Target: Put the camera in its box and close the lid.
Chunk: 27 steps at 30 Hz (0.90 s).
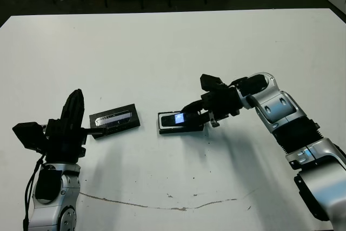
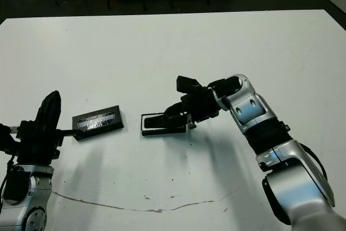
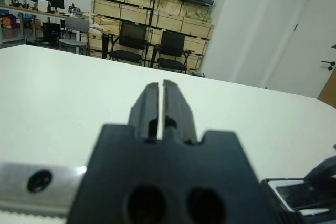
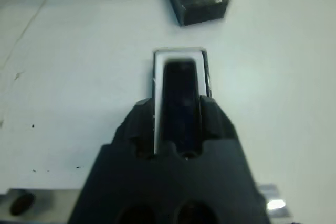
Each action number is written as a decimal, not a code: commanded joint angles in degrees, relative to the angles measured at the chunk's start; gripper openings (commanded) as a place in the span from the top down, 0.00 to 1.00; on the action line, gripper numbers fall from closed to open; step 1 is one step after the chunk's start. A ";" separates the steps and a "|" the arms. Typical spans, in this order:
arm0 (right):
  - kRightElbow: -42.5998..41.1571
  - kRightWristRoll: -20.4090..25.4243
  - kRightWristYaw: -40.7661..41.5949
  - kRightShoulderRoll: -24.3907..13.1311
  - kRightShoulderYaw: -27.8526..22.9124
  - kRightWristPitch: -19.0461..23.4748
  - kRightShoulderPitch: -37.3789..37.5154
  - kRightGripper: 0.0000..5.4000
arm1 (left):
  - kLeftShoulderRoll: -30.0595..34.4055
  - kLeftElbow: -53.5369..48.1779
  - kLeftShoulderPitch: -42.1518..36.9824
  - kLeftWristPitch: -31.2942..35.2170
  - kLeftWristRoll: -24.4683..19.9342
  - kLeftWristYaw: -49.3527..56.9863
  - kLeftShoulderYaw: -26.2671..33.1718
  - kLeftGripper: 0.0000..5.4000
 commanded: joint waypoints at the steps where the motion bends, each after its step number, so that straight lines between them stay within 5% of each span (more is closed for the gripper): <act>1: 0.30 0.31 -0.11 -1.58 -2.10 -1.54 -0.65 0.58 | 0.24 0.37 0.80 0.87 0.26 -0.03 -0.08 1.00; 15: -6.82 2.29 -5.75 -5.71 -9.61 3.51 0.37 0.13 | 0.64 0.52 0.54 0.99 0.65 -0.66 -0.32 1.00; 19: -12.26 7.08 -12.15 -4.96 -15.38 12.03 3.74 0.00 | 0.58 0.52 0.53 0.88 0.53 -0.58 -0.21 1.00; 24: -31.35 6.59 -34.19 -0.61 -22.93 16.34 17.69 0.02 | 1.12 0.72 0.40 0.68 0.43 -0.95 0.34 1.00; 27: -39.24 6.31 -42.84 2.24 -24.76 15.43 25.82 0.09 | 1.90 0.40 0.45 0.55 0.77 -1.35 0.93 1.00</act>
